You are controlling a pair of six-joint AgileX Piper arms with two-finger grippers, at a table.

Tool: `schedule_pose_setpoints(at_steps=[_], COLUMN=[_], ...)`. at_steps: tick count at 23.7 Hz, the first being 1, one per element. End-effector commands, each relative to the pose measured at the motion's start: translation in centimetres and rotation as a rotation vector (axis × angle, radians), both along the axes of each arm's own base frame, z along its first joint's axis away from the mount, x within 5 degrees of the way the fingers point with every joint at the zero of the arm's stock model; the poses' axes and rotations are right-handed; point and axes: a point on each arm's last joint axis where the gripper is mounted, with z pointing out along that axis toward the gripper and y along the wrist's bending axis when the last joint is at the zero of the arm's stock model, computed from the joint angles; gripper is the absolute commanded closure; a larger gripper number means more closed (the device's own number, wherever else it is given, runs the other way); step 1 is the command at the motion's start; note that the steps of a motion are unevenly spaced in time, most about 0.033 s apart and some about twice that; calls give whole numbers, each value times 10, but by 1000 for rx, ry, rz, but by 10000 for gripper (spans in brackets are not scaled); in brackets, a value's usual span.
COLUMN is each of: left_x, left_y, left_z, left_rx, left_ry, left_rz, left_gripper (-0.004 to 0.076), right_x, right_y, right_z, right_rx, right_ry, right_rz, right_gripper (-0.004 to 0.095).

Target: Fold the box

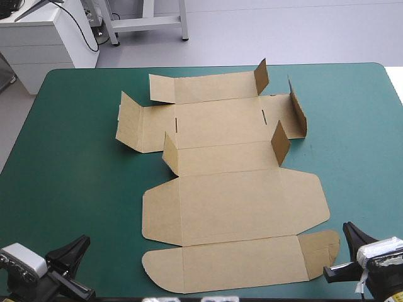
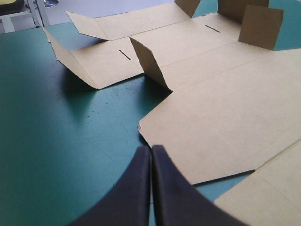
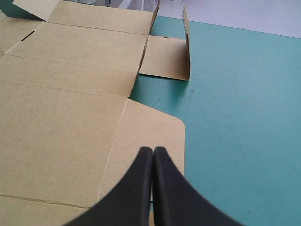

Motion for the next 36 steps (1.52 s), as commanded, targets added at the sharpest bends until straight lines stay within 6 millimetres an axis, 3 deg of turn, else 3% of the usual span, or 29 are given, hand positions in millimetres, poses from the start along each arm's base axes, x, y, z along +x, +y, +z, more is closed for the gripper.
schedule_pose_setpoints(at_steps=[1, 15, 21, 25, 29, 32, 33, 36], left_x=[-2, -2, -2, -2, -2, -2, -2, -2], left_y=[0, 0, 0, 0, 0, 0, 0, 0], left_z=[13, 13, 13, 13, 13, 13, 13, 13], left_rx=[-54, -54, -54, -54, -54, -54, -54, -54], left_ry=[-87, -87, -87, -87, -87, -87, -87, -87], left_rz=[-5, -5, -5, -5, -5, -5, -5, -5], left_gripper=[731, 731, 731, 731, 731, 731, 731, 731], right_x=[1, 2, 12, 47, 107, 148, 172, 207], right_y=[-1, -1, 1, 10, 25, 31, 35, 39], right_z=[14, 16, 48, 94, 135, 147, 146, 145], right_rx=[6, 8, 46, 12, 19, 8, 1, 12], right_ry=[-88, -115, -78, 85, 240, 368, 436, 502], right_rz=[-4, -6, -11, 39, 114, 127, 133, 127], right_gripper=[929, 929, 926, 927, 926, 922, 922, 922])
